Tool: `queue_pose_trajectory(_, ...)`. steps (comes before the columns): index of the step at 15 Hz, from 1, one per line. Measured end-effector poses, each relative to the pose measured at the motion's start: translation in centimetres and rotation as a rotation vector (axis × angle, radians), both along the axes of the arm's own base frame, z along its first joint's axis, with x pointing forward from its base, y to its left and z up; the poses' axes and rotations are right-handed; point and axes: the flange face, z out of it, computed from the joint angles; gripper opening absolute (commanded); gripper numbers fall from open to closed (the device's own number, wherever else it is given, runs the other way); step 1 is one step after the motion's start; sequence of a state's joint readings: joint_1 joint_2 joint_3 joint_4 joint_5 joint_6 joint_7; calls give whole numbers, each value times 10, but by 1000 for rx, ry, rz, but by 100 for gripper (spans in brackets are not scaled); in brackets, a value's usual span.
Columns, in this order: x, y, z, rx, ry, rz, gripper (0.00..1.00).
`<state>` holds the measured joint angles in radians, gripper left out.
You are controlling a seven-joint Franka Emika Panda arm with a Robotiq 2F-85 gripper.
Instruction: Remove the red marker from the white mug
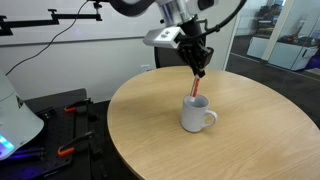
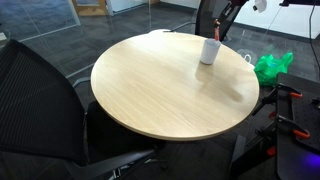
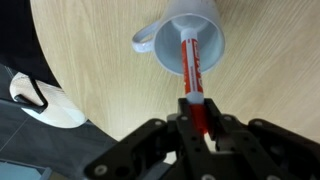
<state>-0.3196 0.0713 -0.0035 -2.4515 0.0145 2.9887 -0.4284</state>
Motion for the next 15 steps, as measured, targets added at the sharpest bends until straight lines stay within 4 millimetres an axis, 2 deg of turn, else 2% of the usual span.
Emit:
queue_pose_trajectory(6,1,34,49,1,-115,48,5)
queue_pose_trajectory(10,8,58,59,9,-100,97,5)
queue_pose_trajectory(15,24,73,79,13,-11,130,5)
